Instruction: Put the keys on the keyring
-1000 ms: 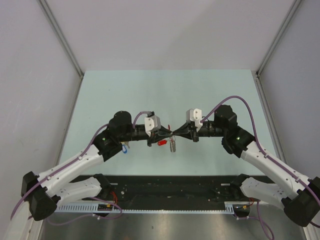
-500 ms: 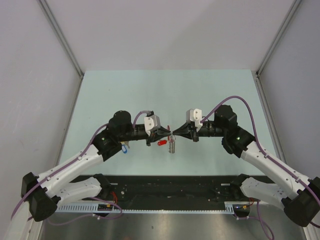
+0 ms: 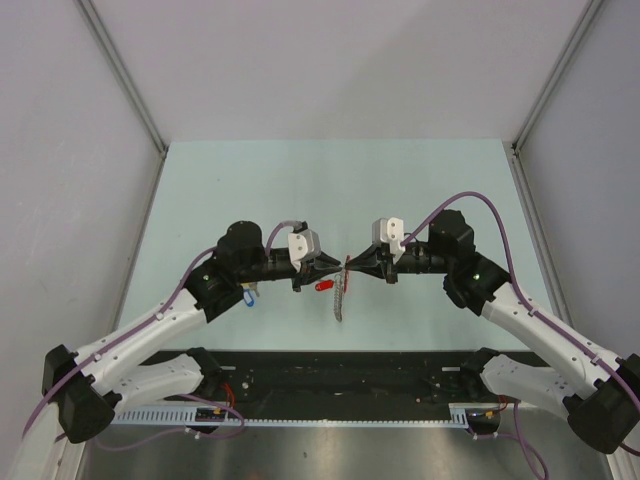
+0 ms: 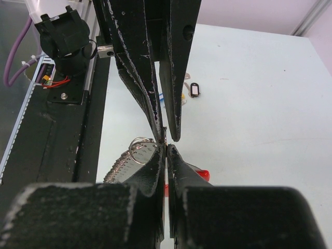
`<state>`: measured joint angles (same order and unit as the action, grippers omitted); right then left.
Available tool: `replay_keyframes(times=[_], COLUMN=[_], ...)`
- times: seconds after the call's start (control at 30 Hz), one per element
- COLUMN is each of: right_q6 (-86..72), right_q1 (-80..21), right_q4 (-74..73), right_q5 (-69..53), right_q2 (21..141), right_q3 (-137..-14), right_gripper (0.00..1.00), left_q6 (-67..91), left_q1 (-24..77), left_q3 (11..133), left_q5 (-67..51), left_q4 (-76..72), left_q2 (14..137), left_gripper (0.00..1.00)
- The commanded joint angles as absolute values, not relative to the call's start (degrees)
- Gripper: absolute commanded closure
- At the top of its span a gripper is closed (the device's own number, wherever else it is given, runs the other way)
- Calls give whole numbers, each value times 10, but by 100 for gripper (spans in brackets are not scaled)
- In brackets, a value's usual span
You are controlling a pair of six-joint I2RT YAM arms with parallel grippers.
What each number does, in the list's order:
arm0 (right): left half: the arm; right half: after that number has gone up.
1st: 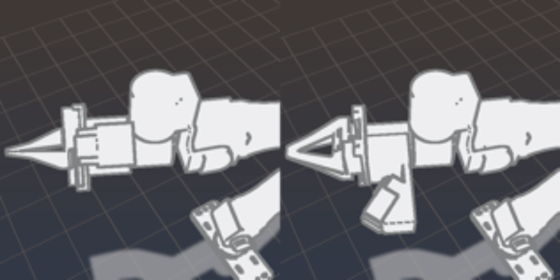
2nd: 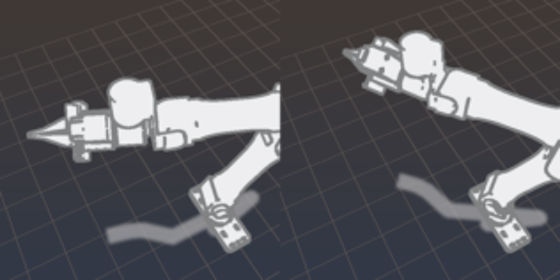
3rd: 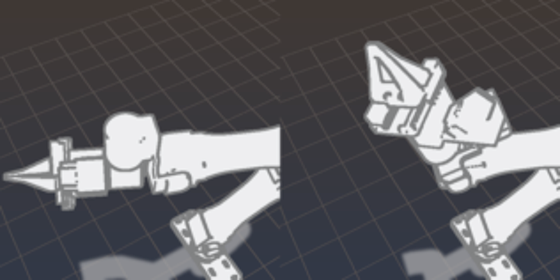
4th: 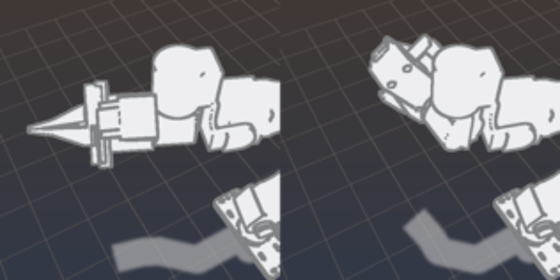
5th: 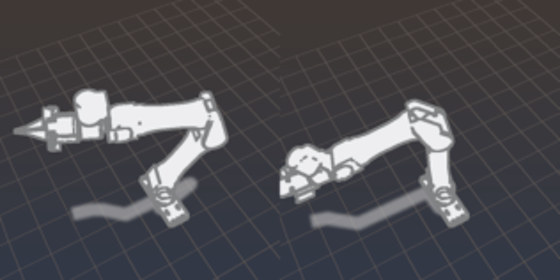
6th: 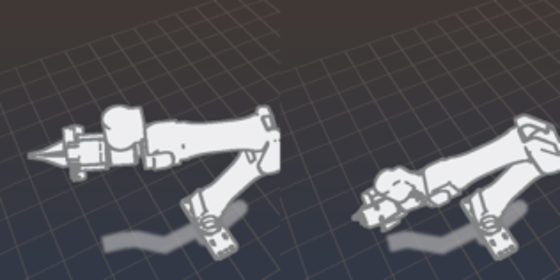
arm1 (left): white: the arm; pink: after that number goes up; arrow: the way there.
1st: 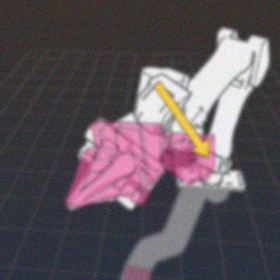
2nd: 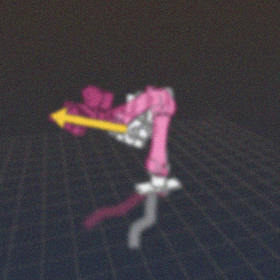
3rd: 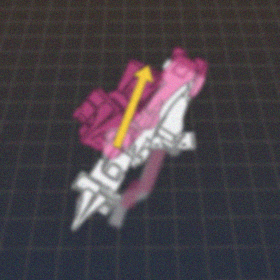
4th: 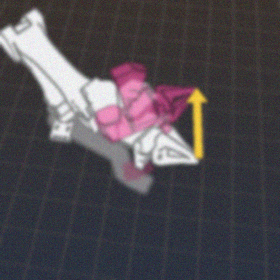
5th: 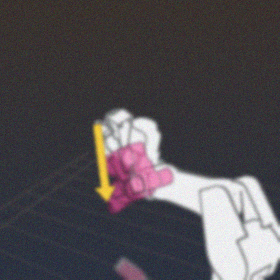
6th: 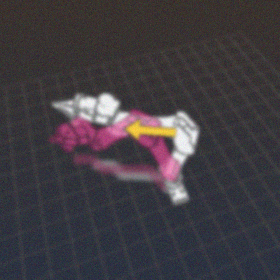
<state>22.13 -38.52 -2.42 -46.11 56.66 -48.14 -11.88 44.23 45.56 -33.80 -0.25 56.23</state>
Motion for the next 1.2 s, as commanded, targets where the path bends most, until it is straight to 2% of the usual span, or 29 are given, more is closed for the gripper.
replay_keyframes(times=[0.0,0.47,0.6,0.73,0.77,1.03,1.1,1.13,1.17], right_q6=[228,229,230,231,229,158,142,128,121], right_q1=[-388,-391,-392,-392,-392,-391,-391,-390,-390], right_q4=[3,2,3,-16,-17,16,21,23,23], right_q5=[-473,-468,-467,-463,-461,-388,-365,-360,-353], right_q2=[561,570,571,572,572,561,555,553,552], right_q3=[-503,-503,-503,-502,-502,-503,-503,-501,-502], right_gripper=[100,100,100,100,100,80,66,65,58], left_q6=[-117,-114,-114,-107,-105,-47,-35,-33,-30], left_q1=[437,437,437,437,437,408,402,401,401], left_q3=[476,483,485,483,481,441,433,432,430], left_q5=[-359,-372,-374,-367,-363,-316,-301,-289,-284], left_q4=[-13,-7,-4,-10,-17,-77,-84,-86,-87], left_q2=[559,572,573,568,565,529,523,518,514], left_gripper=[81,82,87,100,100,100,100,100,100])
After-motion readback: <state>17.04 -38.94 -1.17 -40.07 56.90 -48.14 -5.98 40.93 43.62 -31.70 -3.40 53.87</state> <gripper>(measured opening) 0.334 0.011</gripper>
